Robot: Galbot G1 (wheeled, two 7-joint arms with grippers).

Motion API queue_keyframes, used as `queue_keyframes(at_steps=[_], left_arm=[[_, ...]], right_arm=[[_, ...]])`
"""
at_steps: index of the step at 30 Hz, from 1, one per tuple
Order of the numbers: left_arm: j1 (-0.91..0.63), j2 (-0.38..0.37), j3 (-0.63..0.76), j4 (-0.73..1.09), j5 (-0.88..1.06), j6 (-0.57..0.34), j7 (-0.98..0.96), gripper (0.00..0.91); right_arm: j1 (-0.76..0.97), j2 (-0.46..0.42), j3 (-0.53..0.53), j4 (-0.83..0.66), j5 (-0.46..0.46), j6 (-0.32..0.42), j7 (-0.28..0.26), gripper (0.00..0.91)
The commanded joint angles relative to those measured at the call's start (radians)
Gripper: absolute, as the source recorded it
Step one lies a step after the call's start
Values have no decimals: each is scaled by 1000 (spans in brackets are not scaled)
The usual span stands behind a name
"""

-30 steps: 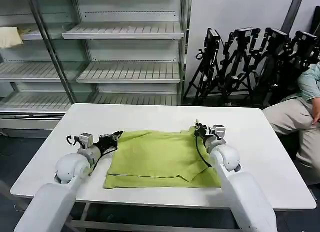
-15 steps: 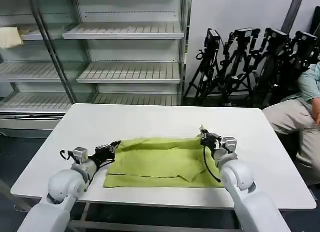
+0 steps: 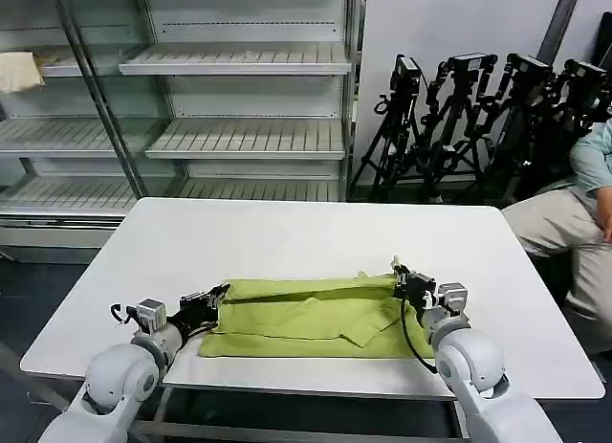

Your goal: Fold and organize the clothes.

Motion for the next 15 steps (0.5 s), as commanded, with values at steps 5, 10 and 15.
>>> queue_keyframes(at_steps=[5, 10, 15], left_arm=[[46, 5, -11, -36, 25, 3, -2, 10], [74, -7, -22, -50, 90, 7, -5, 20], [111, -5, -33, -86, 87, 15, -6, 907]], right_arm=[[-44, -21, 1, 23, 2, -4, -1, 0], [-62, -20, -5, 13, -4, 3, -3, 0], [-65, -21, -5, 11, -7, 9, -4, 907]])
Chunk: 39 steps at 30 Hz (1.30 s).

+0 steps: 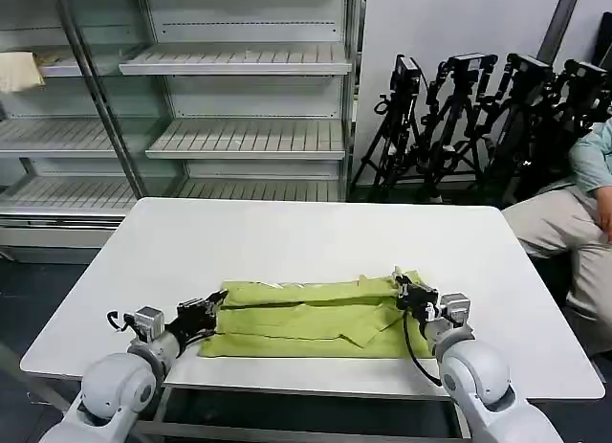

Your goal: Fold and organize the clothes.

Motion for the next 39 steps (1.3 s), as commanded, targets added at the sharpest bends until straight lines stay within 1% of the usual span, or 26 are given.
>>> queue_keyframes(at_steps=[1, 6, 9, 12, 16, 19, 21, 29, 39], left_arm=[[65, -3, -8, -53, 75, 21, -4, 907], [48, -17, -12, -39, 81, -10, -35, 907], [49, -16, -28, -66, 70, -21, -59, 907], [66, -19, -31, -113, 42, -19, -102, 907], [95, -43, 0, -184, -98, 16, -251, 907], [107, -66, 29, -193, -175, 31, -388, 907], [113, -75, 38, -186, -189, 31, -417, 907], [77, -111, 69, -120, -242, -11, -481, 907], [77, -116, 77, -98, -275, -2, -522, 907]], right_arm=[[-13, -3, 0, 4, -7, 1, 1, 907], [-18, -1, 17, 18, -14, 10, -1, 907], [-45, -11, 48, 57, -15, 12, -8, 907], [-83, -20, 86, 104, -37, 20, -21, 907], [-142, -23, 135, 174, -63, 27, -40, 907], [-186, -18, 157, 201, -107, 44, -54, 907], [-200, -16, 166, 208, -118, 52, -58, 907], [-213, 4, 160, 208, -143, 55, -59, 907], [-203, 23, 131, 200, -177, 54, -62, 907]])
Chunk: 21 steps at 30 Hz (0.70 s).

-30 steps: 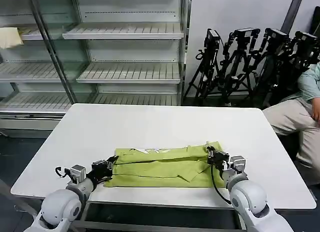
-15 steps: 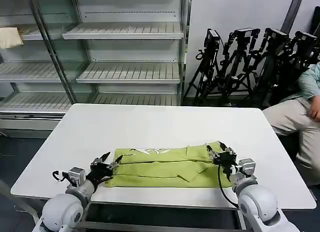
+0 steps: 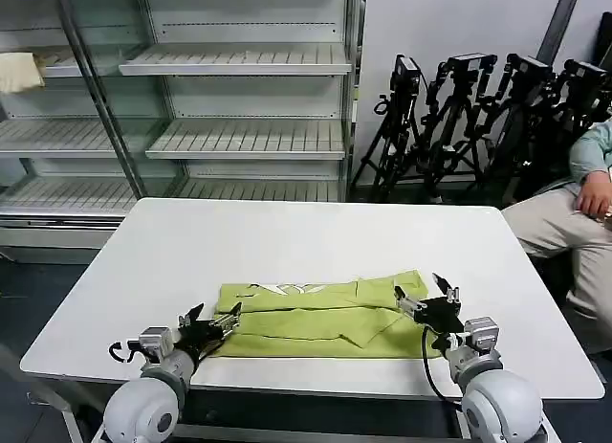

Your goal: Fold and organize the clothes.

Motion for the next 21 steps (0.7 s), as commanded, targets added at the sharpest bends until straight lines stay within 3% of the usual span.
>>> queue_keyframes(at_steps=[1, 3, 4, 5, 8, 15, 21], left_arm=[[4, -17, 16, 5, -78, 8, -100, 907], [9, -18, 19, 2, -78, 12, -100, 907], [9, -19, 20, 2, -78, 13, -100, 806], [9, -19, 22, 1, -78, 14, -102, 554], [18, -22, 32, -26, -95, 20, -112, 242], [-2, -29, 58, -14, -83, 19, -108, 50], [-13, -37, 65, 5, -69, 14, -103, 20]], right_arm=[[-18, 7, -2, 16, -31, 4, -4, 907], [-15, 7, -6, 15, -32, 4, -4, 907], [-14, 7, -7, 14, -32, 3, -4, 907], [-13, 7, -9, 14, -34, 3, -3, 907], [-12, 7, -11, 12, -35, 2, -3, 907], [-13, 5, -12, 4, -43, 3, -2, 907], [-19, 0, -5, 3, -44, 4, -3, 907]])
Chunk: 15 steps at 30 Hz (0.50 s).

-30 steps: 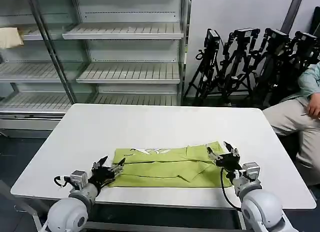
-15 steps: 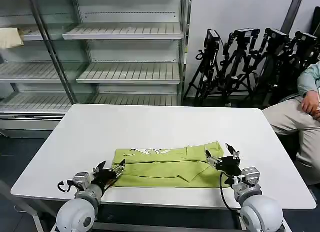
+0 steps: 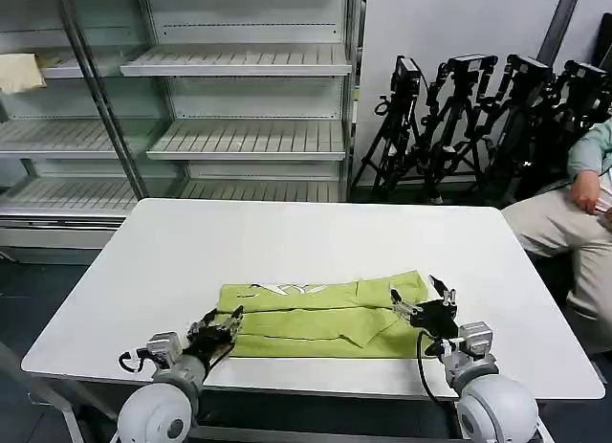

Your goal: Fold and organize the clothes.

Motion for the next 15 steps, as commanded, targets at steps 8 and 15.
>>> queue_keyframes(at_steps=[8, 15], left_arm=[[-26, -21, 17, 27, 32, -5, 15, 0], [-45, 39, -64, 35, 116, -6, 112, 0]], right_arm=[[-6, 4, -3, -4, -13, 5, 1, 907], [-5, -1, -2, 4, -15, -3, 14, 907]])
